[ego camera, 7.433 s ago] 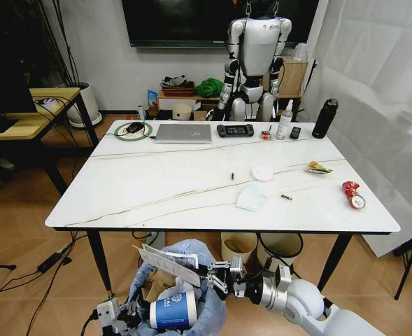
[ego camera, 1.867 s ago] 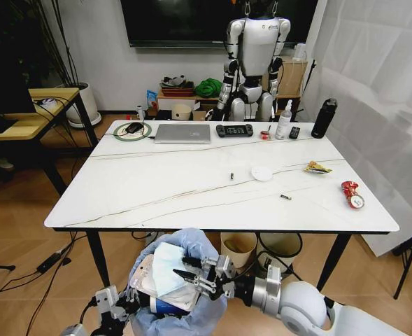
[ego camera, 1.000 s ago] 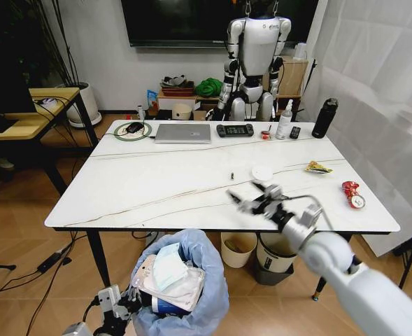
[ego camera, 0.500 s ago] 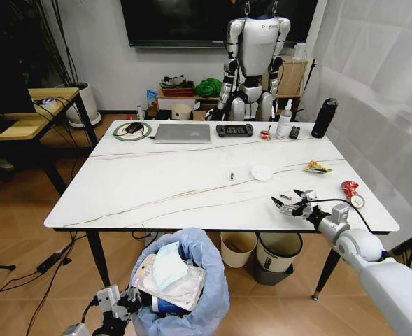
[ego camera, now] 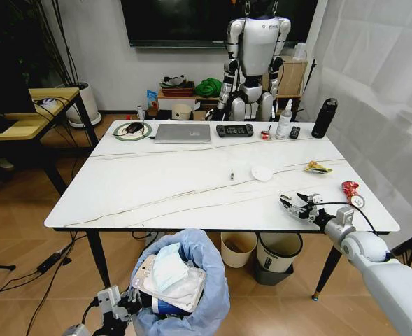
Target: Pick up the trash bin and place the trash from the table into it.
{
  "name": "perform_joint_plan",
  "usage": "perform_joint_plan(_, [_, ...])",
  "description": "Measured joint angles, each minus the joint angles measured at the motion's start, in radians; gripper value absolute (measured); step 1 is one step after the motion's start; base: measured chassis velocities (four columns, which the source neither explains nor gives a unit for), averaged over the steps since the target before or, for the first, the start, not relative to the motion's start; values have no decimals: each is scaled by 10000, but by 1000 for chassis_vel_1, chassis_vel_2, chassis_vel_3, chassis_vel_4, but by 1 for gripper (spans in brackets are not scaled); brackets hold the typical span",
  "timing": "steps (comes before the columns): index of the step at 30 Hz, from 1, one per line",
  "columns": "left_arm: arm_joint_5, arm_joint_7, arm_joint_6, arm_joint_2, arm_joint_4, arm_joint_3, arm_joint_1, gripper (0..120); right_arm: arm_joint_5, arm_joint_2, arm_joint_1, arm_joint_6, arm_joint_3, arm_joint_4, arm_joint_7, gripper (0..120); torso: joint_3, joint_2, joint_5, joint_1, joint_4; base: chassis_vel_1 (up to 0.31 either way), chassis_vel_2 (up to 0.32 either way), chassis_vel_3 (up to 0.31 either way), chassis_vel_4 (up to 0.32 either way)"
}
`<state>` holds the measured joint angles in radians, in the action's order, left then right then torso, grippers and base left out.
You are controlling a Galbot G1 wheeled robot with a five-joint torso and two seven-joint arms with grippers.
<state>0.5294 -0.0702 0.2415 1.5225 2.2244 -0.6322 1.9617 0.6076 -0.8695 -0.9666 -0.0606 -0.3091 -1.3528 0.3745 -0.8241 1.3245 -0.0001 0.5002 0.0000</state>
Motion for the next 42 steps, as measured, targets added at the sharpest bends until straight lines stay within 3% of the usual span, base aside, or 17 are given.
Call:
perform_joint_plan(14, [120,-6,-6,-91,24,-108,10,0,-140,-29,-44,15,149,-66,44,1,1,0,-1,0,0,0,0,0,0])
perform_joint_plan(22, [195,-4,-6,-120,24,-147,-25,0,-190,-19,-120,45,141,-234,53,0,0,0,3,0,-1,0,0,0,0])
perform_joint_plan(30, [201,5,-2,-170,-31,-100,-21,0,1321,404,-821,333,211,-3399,343,0,0,0,-2,2,0,0,0,0,0])
perform_joint_plan(34, [206,20,17,-179,21,-138,-33,0,2207,775,-928,426,1389,-5519,483,0,1,0,-4,1,-1,0,0,0,0])
perform_joint_plan(37, [214,32,27,-179,61,-138,-33,0,2250,862,-742,571,2089,-6077,587,0,0,0,0,2,0,0,0,0,0])
perform_joint_plan(42, [214,52,51,-165,138,-137,-35,0,2230,971,-119,814,4501,-6967,706,0,0,0,0,2,3,0,0,0,0])
